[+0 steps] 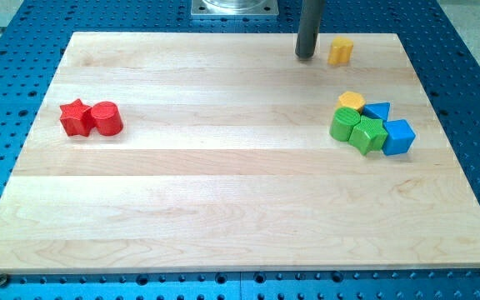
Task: Push the heart into the triangle
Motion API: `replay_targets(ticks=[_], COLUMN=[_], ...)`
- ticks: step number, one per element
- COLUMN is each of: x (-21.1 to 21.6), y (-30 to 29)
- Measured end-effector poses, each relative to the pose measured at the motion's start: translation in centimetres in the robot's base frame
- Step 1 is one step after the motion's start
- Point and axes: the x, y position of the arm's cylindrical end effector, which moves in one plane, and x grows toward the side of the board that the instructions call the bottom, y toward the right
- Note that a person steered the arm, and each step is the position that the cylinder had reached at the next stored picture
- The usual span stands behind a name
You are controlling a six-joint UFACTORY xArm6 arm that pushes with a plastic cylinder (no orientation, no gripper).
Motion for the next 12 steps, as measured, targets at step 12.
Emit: replay_targets(ticks=[12], x=[3.6], y=[9.9])
